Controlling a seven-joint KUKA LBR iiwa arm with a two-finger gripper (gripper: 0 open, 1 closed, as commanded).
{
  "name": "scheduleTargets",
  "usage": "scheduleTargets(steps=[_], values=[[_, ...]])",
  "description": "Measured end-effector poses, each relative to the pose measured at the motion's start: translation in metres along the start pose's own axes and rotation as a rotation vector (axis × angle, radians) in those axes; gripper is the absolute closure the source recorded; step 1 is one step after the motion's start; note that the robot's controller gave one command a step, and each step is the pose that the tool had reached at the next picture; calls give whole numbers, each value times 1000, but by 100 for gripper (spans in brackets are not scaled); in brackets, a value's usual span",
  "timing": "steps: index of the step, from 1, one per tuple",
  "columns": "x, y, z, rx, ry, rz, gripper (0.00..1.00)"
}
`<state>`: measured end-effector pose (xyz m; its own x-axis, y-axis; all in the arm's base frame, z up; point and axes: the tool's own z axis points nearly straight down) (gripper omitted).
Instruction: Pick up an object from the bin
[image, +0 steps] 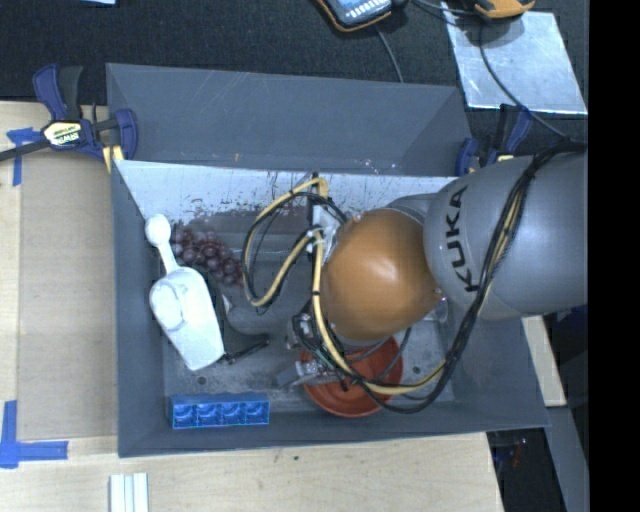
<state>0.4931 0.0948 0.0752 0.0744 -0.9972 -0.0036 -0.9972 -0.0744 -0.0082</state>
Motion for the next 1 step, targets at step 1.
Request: scheduleTargets(steps=[1], values=[[0,1,-36,-5,-1,0,100]])
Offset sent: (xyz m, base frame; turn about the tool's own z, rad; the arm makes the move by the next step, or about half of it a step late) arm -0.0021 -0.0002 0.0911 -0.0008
